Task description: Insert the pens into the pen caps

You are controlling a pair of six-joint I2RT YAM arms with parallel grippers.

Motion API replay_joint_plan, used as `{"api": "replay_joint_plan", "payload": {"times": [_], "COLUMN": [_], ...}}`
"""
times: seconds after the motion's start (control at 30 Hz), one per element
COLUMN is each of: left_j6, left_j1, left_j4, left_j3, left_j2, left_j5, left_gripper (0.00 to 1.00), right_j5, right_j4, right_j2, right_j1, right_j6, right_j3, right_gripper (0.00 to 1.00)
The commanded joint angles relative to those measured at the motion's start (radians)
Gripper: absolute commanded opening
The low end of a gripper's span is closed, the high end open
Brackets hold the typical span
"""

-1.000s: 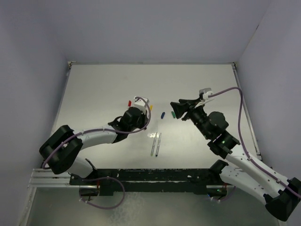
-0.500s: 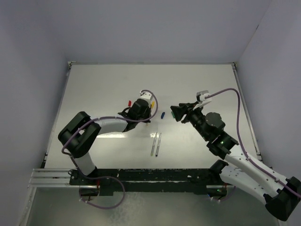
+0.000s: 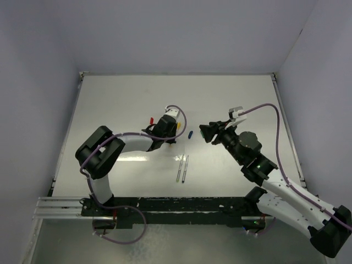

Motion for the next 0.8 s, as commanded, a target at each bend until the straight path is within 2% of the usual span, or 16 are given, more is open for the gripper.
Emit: {"api": "replay_joint_plan", "payload": {"times": [0.0,0.33,0.77], "left_j6": [0.008,0.006,0.055], "left_j1": [0.007,0.007,0.001], "left_j4": [-0.007,-0.002,-0.045], "left_j3": [0.030,0.022,-0.022], "left_j2": [0.023,-0.020,-0.294], "left_j5": [-0.023,-0.023,0.018], "left_gripper": [0.19,0.33,0.38], "right_j5": [0.011,0.012,0.047], "right_j4": [0.039,0.036,0.044], "right_j2": [0.013,0.027,0.035], "right_j1": [0.001,0.000,0.000], "right_j6": [0.012,0.015,0.029], "right_j3": [0.002,0.004,-0.013], "right_gripper": [0.51,0.51,0.51]}}
